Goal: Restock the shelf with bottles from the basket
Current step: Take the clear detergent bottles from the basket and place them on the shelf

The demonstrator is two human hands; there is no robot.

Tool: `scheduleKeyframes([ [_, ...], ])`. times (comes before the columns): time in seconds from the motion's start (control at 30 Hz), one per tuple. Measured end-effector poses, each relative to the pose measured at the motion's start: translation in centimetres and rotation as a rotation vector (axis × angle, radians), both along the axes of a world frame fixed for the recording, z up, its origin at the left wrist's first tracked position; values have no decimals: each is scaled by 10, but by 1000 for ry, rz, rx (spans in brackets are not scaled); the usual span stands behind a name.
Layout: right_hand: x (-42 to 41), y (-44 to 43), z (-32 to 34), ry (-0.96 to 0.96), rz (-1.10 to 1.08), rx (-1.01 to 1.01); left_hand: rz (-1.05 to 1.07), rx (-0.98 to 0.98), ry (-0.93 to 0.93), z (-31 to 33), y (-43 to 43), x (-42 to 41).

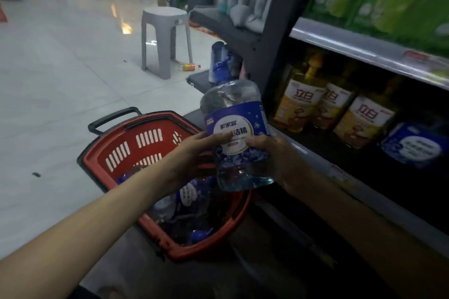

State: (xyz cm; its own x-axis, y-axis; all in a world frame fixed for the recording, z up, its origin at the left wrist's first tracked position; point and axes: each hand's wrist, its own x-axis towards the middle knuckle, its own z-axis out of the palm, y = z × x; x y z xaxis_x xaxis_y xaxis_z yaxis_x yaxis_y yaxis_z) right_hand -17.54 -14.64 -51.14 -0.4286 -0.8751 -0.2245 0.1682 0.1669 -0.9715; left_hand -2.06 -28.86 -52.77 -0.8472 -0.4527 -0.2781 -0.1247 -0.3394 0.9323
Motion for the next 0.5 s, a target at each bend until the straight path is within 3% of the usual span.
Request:
scheduleKeyframes([
  [0.17, -16, 48, -16, 171, 31, -49, -113, -78, 30, -3, 30, -15],
  [0.37, -40, 103, -26, 591, -62, 55, -202, -362, 56, -9, 67, -53],
  [0.5, -53, 148, -28, 624, -166, 102, -250, -558, 206, -7, 103, -82],
])
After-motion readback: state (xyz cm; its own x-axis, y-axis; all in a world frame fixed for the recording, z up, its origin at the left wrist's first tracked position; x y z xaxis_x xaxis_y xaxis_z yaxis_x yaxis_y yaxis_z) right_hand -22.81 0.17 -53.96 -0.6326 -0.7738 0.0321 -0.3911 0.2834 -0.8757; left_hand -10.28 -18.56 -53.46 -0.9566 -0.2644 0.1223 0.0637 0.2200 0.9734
